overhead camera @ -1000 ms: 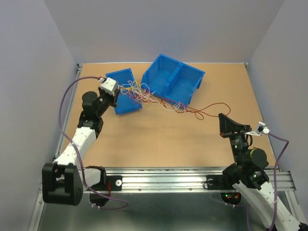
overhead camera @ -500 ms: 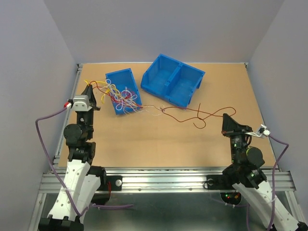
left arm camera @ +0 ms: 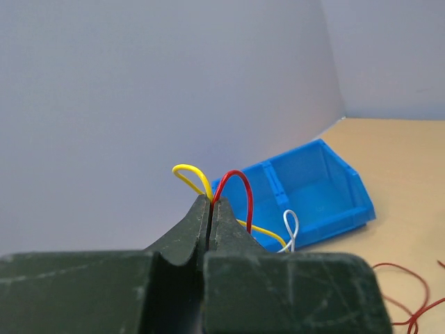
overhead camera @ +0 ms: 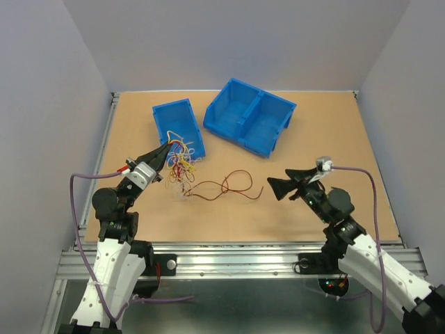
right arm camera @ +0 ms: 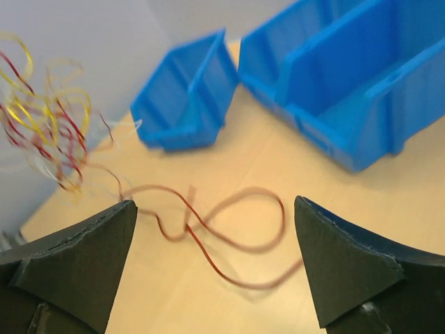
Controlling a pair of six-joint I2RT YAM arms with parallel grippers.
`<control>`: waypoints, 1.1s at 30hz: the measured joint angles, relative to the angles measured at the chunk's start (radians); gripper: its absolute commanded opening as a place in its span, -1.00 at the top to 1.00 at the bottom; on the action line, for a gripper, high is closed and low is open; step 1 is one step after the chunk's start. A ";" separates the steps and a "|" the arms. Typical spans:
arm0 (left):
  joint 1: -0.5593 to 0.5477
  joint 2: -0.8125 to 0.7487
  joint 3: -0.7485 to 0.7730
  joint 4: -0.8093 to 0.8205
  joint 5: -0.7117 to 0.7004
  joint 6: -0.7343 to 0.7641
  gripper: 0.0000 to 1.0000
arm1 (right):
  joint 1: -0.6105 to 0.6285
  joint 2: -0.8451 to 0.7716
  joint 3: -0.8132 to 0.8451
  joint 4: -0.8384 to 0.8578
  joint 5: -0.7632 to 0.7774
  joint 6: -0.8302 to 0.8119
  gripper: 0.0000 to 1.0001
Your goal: Untangle the cables
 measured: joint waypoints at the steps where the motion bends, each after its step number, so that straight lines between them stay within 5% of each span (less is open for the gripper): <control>1: 0.000 0.000 0.000 -0.001 0.019 0.002 1.00 | 0.000 0.058 0.000 0.021 -0.039 -0.008 -0.88; 7: 0.000 -0.002 0.000 -0.007 0.085 0.008 1.00 | 0.000 0.464 0.034 0.137 -0.294 -0.048 -0.78; 14: 0.000 -0.010 0.000 -0.024 0.092 0.011 1.00 | 0.066 0.719 0.114 0.254 -0.423 -0.116 -0.78; 21: 0.000 0.006 0.001 -0.030 0.063 0.011 0.99 | 0.220 0.879 0.227 0.301 -0.387 -0.165 -0.76; 33: 0.000 0.010 0.001 -0.035 0.030 0.018 1.00 | 0.306 1.156 0.388 0.304 -0.116 -0.189 -0.77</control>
